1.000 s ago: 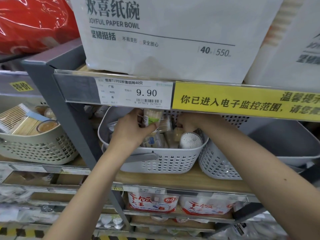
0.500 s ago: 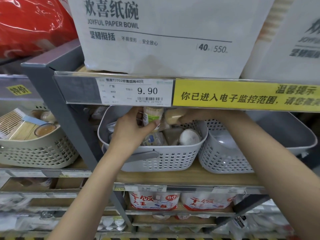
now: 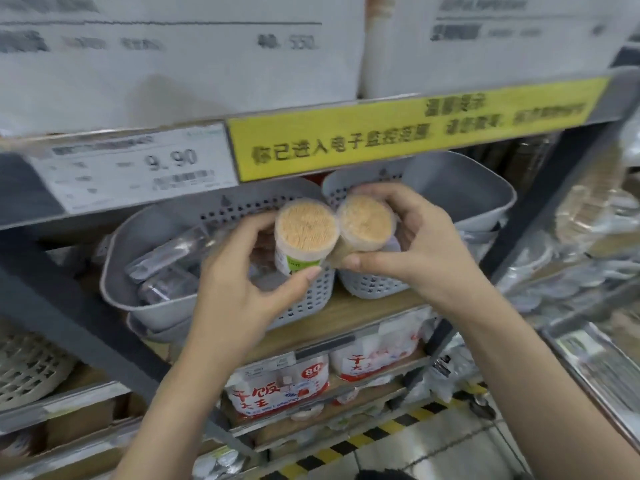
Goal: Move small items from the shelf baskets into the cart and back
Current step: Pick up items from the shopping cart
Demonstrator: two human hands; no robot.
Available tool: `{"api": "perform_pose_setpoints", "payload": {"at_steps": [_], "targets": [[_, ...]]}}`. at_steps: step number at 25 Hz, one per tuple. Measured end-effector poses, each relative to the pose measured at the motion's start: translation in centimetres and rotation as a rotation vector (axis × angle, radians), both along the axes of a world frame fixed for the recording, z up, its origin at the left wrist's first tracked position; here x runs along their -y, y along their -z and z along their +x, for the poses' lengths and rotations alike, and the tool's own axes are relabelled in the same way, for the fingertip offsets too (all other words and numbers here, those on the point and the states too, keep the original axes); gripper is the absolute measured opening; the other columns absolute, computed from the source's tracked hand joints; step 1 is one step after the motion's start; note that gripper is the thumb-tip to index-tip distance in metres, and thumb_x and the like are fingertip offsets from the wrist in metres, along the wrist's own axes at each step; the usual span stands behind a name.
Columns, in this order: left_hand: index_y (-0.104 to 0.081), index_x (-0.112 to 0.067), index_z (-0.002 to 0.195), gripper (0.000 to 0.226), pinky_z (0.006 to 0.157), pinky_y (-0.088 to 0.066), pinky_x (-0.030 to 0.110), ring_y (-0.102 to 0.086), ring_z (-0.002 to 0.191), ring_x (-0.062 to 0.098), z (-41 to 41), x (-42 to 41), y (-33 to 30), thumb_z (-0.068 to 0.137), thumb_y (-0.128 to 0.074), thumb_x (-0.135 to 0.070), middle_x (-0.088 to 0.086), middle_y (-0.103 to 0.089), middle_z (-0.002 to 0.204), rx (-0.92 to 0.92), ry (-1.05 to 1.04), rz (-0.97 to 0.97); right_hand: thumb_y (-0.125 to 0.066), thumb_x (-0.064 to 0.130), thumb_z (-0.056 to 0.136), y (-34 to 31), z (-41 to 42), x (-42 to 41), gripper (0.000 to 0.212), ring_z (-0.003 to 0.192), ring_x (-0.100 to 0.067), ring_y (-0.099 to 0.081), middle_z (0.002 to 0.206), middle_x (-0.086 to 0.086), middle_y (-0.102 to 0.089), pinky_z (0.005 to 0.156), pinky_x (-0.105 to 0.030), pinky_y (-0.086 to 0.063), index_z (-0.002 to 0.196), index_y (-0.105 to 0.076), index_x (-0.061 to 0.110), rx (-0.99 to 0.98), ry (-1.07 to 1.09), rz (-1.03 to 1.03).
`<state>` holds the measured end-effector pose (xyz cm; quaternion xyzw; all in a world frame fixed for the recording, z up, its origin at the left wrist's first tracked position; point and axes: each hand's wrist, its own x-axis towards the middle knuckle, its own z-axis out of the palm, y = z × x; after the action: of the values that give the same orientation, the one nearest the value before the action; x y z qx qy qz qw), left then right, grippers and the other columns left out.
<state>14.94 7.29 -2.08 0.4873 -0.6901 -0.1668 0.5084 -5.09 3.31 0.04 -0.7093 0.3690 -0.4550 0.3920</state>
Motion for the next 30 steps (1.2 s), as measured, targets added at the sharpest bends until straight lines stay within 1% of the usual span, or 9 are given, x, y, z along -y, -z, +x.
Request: {"api": "perform_pose_setpoints", "payload": {"at_steps": [4, 6, 8, 11, 16, 18, 20, 27, 30], "targets": [[-0.051, -0.043, 0.109, 0.044, 0.086, -0.045, 0.015, -0.058, 0.105, 0.001, -5.6, -0.8, 0.5, 0.07, -0.069, -0.047, -0.025, -0.061, 0.11, -0.042, 0.214, 0.074, -0.082, 0.005, 0.063, 1.4, -5.7, -5.2, 0.062, 0.104, -0.01, -0.062, 0.107, 0.011, -0.066, 0.084, -0.022, -0.048, 0.117, -0.061, 0.027, 0.194, 0.072, 0.126], [-0.054, -0.04, 0.108, 0.044, 0.084, -0.046, 0.015, -0.06, 0.103, 0.002, -9.0, -0.9, 1.6, 0.068, -0.069, -0.048, -0.022, -0.063, 0.108, -0.055, 0.326, 0.14, -0.082, 0.002, 0.061, 2.6, -9.0, -7.5, 0.065, 0.103, -0.012, -0.063, 0.106, 0.007, -0.068, 0.084, -0.022, -0.049, 0.118, -0.062, 0.025, 0.266, 0.166, 0.193], [-0.056, -0.039, 0.108, 0.045, 0.082, -0.046, 0.013, -0.06, 0.1, 0.0, -13.2, -0.9, 2.8, 0.067, -0.068, -0.051, -0.022, -0.064, 0.107, -0.027, 0.431, 0.2, -0.083, 0.007, 0.058, 4.2, -12.6, -9.9, 0.067, 0.104, -0.014, -0.064, 0.107, 0.004, -0.068, 0.084, -0.024, -0.05, 0.119, -0.063, 0.025, 0.34, 0.297, 0.254], [-0.059, -0.039, 0.107, 0.045, 0.078, -0.045, 0.009, -0.061, 0.097, -0.003, -21.0, -0.8, 4.4, 0.065, -0.069, -0.051, -0.023, -0.065, 0.104, -0.011, 0.587, 0.297, -0.084, 0.017, 0.053, 6.3, -18.9, -13.3, 0.063, 0.107, -0.018, -0.063, 0.11, 0.0, -0.068, 0.086, -0.03, -0.052, 0.112, -0.066, 0.028, 0.42, 0.519, 0.316], [-0.057, -0.043, 0.11, 0.048, 0.081, -0.049, 0.015, -0.062, 0.095, -0.005, -34.8, -1.9, 6.6, 0.066, -0.075, -0.045, -0.026, -0.065, 0.104, 0.083, 0.826, 0.396, -0.084, 0.016, 0.047, 9.0, -29.4, -18.5, 0.059, 0.098, -0.013, -0.066, 0.103, 0.003, -0.071, 0.073, -0.023, -0.052, 0.103, -0.071, 0.03, 0.541, 0.818, 0.382], [-0.059, -0.039, 0.109, 0.046, 0.082, -0.05, 0.018, -0.062, 0.095, -0.005, -39.4, -2.3, 7.6, 0.069, -0.082, -0.031, -0.027, -0.065, 0.103, 0.091, 0.887, 0.453, -0.081, 0.005, 0.053, 10.1, -33.0, -19.7, 0.056, 0.097, -0.012, -0.066, 0.105, 0.004, -0.071, 0.071, -0.023, -0.052, 0.103, -0.071, 0.028, 0.565, 0.877, 0.406], [-0.058, -0.04, 0.108, 0.045, 0.081, -0.05, 0.019, -0.062, 0.096, -0.004, -43.3, -2.5, 8.5, 0.072, -0.081, -0.025, -0.026, -0.065, 0.102, 0.128, 0.944, 0.511, -0.076, 0.001, 0.058, 11.2, -36.2, -20.5, 0.053, 0.098, -0.012, -0.066, 0.108, 0.004, -0.07, 0.069, -0.024, -0.053, 0.106, -0.069, 0.022, 0.591, 0.924, 0.441], [-0.058, -0.042, 0.105, 0.042, 0.077, -0.047, 0.022, -0.059, 0.091, -0.003, -53.9, 2.0, 12.0, 0.071, -0.081, -0.031, -0.022, -0.065, 0.098, 0.26, 0.947, 0.594, -0.077, 0.007, 0.057, 14.8, -45.7, -17.1, 0.06, 0.101, -0.005, -0.063, 0.107, 0.009, -0.07, 0.077, -0.023, -0.054, 0.113, -0.066, 0.026, 0.569, 1.055, 0.554], [-0.055, -0.044, 0.105, 0.043, 0.081, -0.049, 0.025, -0.057, 0.093, -0.007, -59.4, 5.9, 14.3, 0.071, -0.08, -0.034, -0.026, -0.063, 0.1, 0.302, 0.951, 0.636, -0.081, -0.004, 0.063, 17.0, -50.9, -13.3, 0.06, 0.099, 0.0, -0.063, 0.103, 0.012, -0.071, 0.077, -0.021, -0.053, 0.11, -0.065, 0.029, 0.551, 1.115, 0.599]]}}
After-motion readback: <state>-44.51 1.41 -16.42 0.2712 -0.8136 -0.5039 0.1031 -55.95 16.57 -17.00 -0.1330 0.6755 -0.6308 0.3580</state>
